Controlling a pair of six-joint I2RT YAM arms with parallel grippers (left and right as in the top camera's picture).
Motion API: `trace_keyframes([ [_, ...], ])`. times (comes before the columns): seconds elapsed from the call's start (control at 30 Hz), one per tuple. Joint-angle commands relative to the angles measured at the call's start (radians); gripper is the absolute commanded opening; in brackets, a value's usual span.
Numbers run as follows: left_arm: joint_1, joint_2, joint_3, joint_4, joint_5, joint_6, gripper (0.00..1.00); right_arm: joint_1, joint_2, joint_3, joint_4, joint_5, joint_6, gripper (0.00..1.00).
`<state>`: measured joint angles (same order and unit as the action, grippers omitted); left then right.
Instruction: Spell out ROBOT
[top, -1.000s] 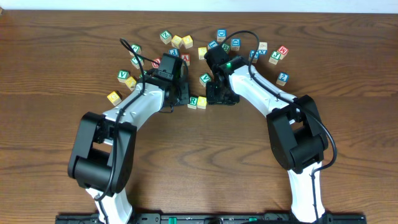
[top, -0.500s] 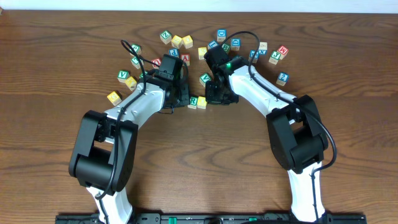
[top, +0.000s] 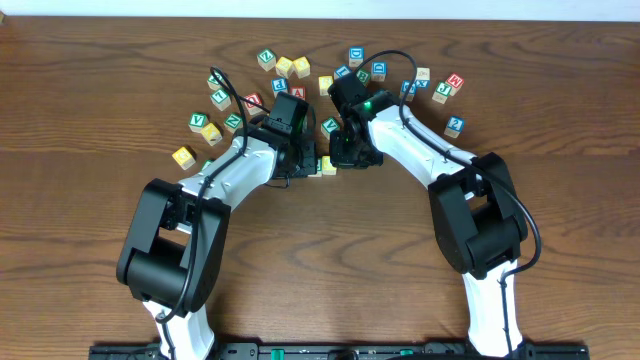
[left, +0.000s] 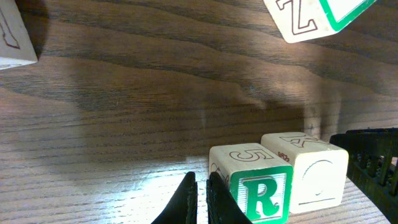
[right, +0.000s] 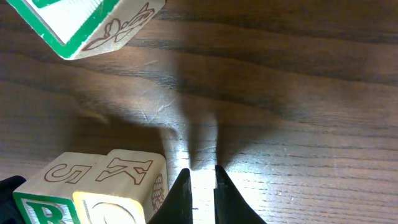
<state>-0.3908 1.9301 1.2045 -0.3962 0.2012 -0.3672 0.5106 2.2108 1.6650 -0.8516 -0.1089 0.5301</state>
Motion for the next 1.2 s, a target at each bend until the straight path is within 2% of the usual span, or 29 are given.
trace_keyframes([
  [0.0,-0.002,0.008,0.021,-0.007,0.001,-0.013,0.08,0.021,-0.032,-0.006,0.002,-0.006,-0.016,0.08],
  [1.17,-0.028,0.008,0.017,-0.038,0.002,-0.074,0.08,0.026,-0.032,-0.006,0.002,-0.018,-0.049,0.08],
])
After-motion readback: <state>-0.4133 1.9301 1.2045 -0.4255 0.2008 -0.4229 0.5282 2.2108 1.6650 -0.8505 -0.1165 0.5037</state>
